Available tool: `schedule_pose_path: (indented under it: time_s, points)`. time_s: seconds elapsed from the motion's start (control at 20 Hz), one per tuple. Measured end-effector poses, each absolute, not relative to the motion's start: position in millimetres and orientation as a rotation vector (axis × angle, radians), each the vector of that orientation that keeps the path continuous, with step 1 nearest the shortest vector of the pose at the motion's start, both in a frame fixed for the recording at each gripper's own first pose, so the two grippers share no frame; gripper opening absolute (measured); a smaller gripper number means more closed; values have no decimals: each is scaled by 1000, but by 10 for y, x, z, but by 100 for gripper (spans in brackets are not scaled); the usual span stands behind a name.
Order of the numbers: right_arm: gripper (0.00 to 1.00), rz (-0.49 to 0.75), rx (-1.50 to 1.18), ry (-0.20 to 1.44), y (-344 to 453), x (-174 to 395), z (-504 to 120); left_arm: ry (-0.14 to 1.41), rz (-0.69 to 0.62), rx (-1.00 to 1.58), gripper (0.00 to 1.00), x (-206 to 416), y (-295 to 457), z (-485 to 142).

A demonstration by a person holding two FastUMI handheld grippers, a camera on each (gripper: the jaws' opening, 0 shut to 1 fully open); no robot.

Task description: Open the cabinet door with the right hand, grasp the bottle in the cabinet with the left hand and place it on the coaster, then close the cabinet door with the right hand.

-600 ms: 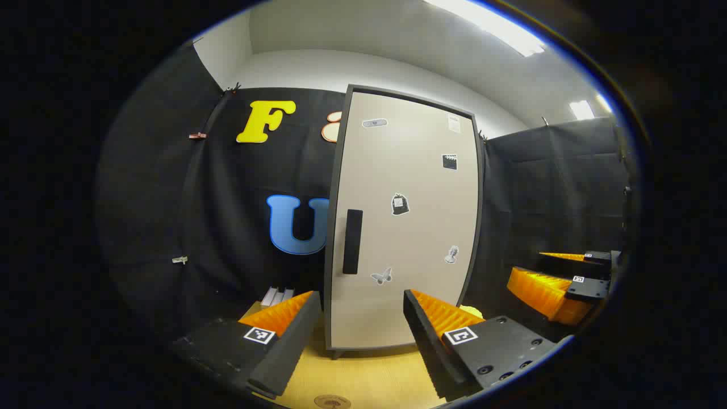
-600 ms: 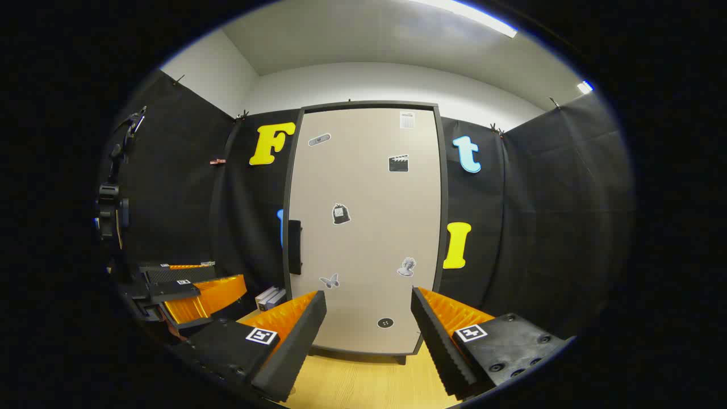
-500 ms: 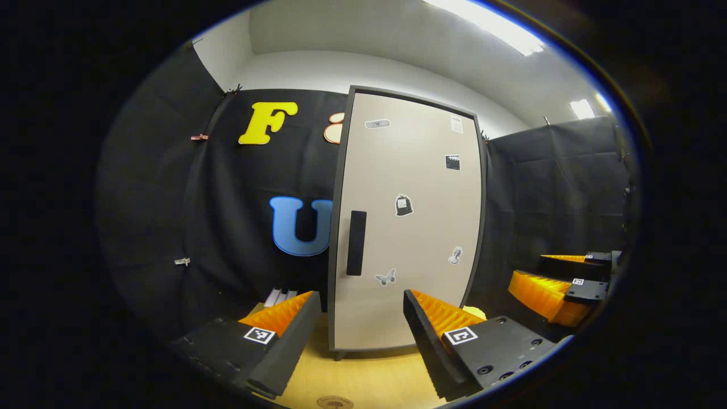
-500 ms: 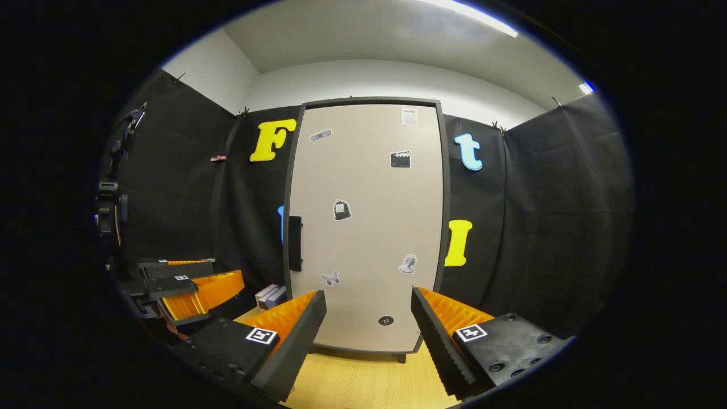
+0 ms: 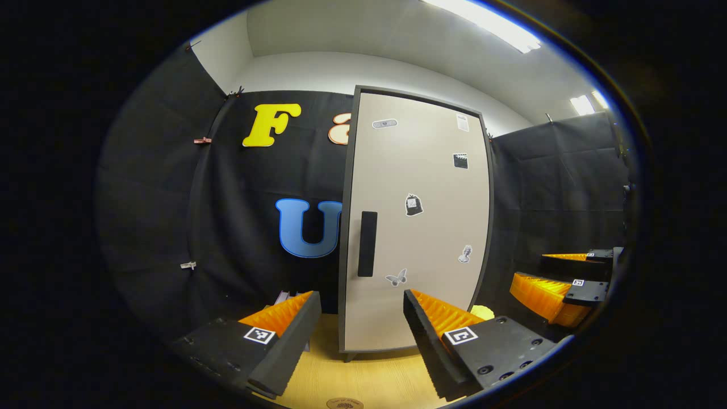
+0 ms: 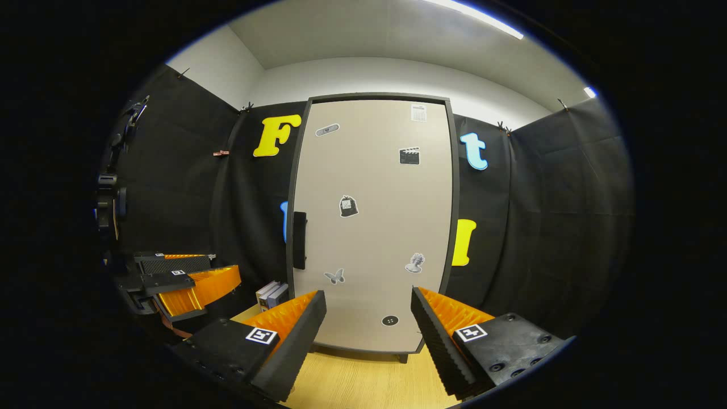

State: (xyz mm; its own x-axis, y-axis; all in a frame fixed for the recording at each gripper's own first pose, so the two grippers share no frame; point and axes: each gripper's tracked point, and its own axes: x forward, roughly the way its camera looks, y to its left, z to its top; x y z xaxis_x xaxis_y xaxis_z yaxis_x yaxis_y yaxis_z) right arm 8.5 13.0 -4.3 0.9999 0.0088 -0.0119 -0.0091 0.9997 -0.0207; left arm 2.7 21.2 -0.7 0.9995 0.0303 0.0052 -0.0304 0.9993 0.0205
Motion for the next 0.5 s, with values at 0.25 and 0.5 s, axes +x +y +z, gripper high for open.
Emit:
schedule_pose_path:
  time_s: [0.25, 0.5]
  points:
    - [97, 9, -20, 11, 187, 114, -46, -6, 22, 25, 92, 10, 285, 7]
    - [97, 4, -37, 17, 280, 148, -62, -5, 19, 34, 92, 3, 384, 4]
